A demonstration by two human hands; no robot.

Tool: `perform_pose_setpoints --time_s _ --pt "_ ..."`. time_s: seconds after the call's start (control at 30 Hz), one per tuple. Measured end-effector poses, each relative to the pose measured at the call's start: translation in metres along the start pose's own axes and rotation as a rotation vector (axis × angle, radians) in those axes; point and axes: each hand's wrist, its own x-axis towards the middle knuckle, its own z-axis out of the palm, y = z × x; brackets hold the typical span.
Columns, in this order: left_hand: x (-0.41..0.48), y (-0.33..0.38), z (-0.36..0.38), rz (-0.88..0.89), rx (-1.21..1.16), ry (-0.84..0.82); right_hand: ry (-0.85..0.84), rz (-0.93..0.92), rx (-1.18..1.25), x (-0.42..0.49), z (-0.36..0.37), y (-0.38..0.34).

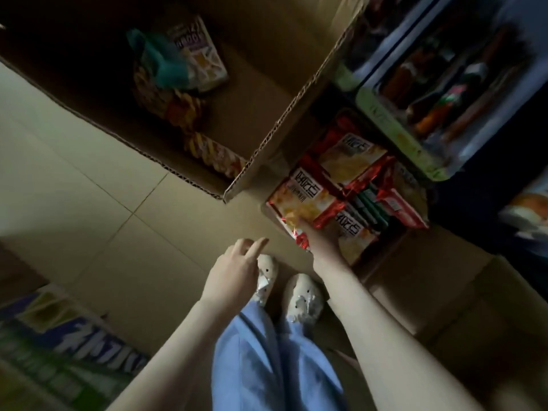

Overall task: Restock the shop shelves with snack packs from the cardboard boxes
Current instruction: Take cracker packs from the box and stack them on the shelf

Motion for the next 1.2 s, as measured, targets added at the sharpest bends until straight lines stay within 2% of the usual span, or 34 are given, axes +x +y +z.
perform_pose_setpoints --time_s 0.07,0.13,0.3,0.37,0.5,0.67,0.8,0.87,1.03,1.2 --pt "0.010 -0.003 0.012 0.052 0.005 -0.001 0.137 0.029 0.075 0.012 0.008 0.005" --pt "0.020 0.000 0.018 0.055 -0.044 0.018 0.176 -0.011 0.100 0.019 0.007 0.008" --pt "0.034 0.018 0.021 -0.005 -0.224 0.040 0.011 -0.075 0.124 0.010 -0.013 0.004" --pt "0.038 0.022 0.020 -0.019 -0.248 0.023 -0.004 -0.107 0.115 0.009 -0.018 0.002" --pt "0.041 0.026 0.019 0.039 -0.110 -0.014 -0.036 -0.124 0.121 0.007 -0.023 -0.005" --pt "0.044 0.031 0.022 0.122 0.021 -0.123 -0.144 -0.058 0.035 0.005 -0.018 -0.012" --pt "0.045 0.030 0.025 0.189 0.102 -0.107 -0.154 -0.114 0.082 -0.003 -0.022 -0.019" --pt "0.045 0.023 0.025 0.223 0.256 -0.008 -0.216 -0.091 0.115 -0.009 -0.033 -0.019" --pt "0.055 0.016 0.013 0.432 0.355 0.202 -0.456 -0.066 0.045 -0.024 -0.063 -0.016" --pt "0.063 0.016 0.009 0.542 0.454 0.152 -0.701 -0.028 -0.009 -0.019 -0.075 -0.009"
